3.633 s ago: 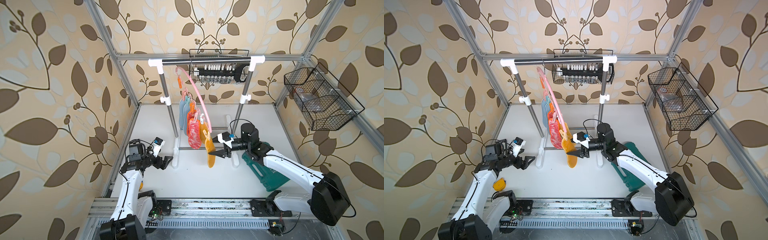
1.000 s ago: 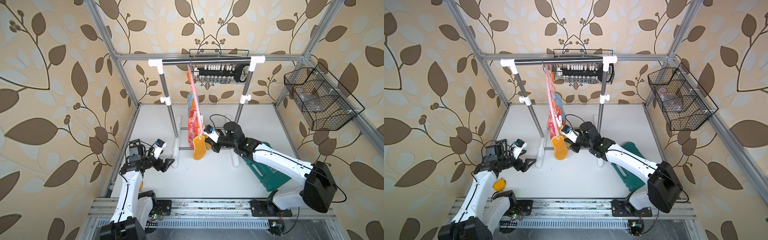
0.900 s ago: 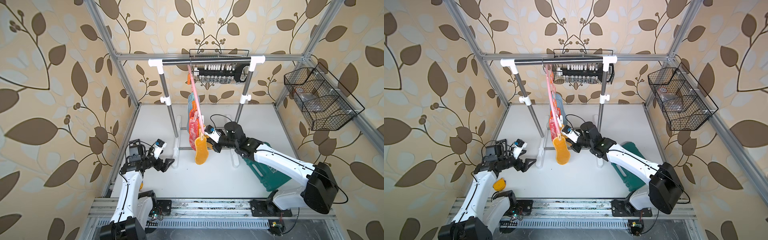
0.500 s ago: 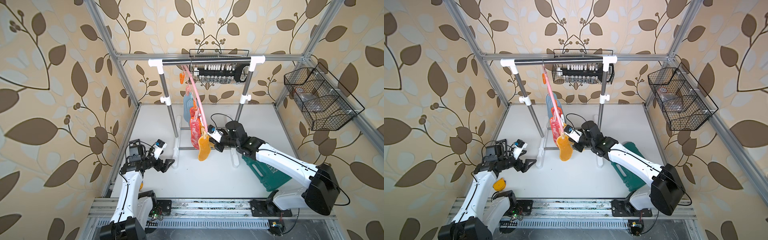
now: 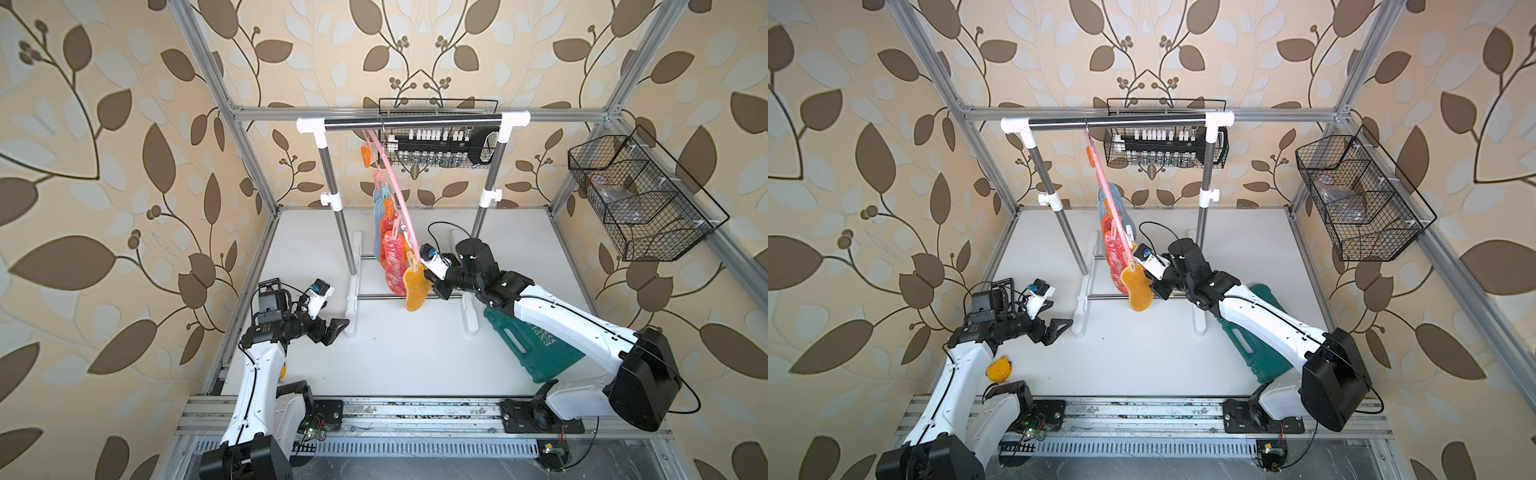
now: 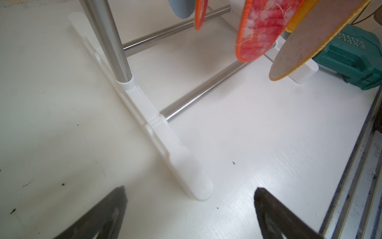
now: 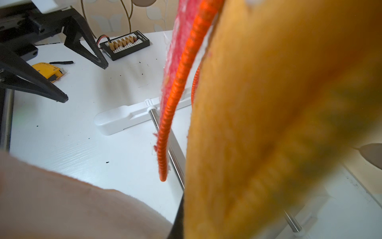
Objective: Take the shoe insoles off the hanger
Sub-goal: Remove the insole from the hanger.
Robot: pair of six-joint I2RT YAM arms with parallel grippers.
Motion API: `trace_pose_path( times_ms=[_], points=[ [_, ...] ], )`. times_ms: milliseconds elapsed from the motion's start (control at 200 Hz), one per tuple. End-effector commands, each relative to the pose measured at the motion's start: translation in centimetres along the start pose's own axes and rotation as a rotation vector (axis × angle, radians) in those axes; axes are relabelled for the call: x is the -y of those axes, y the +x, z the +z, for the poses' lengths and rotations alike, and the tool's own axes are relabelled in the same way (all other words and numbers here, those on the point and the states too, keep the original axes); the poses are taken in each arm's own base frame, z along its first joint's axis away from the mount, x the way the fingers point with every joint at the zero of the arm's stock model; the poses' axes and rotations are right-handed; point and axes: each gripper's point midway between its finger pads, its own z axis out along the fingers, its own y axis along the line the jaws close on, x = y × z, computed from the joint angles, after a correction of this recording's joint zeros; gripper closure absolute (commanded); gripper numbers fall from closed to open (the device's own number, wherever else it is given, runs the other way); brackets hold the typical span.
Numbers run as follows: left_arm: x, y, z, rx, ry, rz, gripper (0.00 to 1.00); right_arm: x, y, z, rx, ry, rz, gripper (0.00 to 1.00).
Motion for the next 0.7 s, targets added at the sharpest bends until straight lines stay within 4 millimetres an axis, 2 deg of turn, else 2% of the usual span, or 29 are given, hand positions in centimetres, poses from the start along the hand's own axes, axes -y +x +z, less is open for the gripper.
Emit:
trace_pose_path(
  times_ms=[0, 170, 270, 430, 595, 640, 695],
  points=[
    [0.3, -0.8, -0.4, 0.030, 0.014, 0.019, 0.01, -0.2, -0.9, -1.8, 0.025, -0.024, -0.002, 1.00],
    [0.3, -1.0, -0.4, 0.035, 0.021, 0.038, 0.01, -0.5, 0.6, -2.6, -0.114, -0.072, -0.036, 1.00],
    [0.3, -1.5, -0.5, 0.043, 0.029, 0.053, 0.01, -1.7, 1.2, -2.8, -0.179, -0.157, -0.046, 1.00],
    [0.4, -1.2, -0.5, 0.030, 0.034, 0.039, 0.01, -3.9, 0.9, -2.7, -0.153, -0.288, -0.023, 1.00],
    [0.7, -0.8, -0.5, 0.037, 0.026, 0.050, 0.01, -5.0, 0.5, -2.4, -0.108, -0.362, -0.041, 1.00],
    [0.8, -0.8, -0.6, 0.037, 0.026, 0.052, 0.01, -5.1, 0.3, -2.2, -0.094, -0.365, -0.043, 0.84],
    [0.8, -0.8, -0.6, 0.036, 0.027, 0.050, 0.01, -5.1, -0.1, -1.8, -0.061, -0.367, -0.047, 0.74]
  ],
)
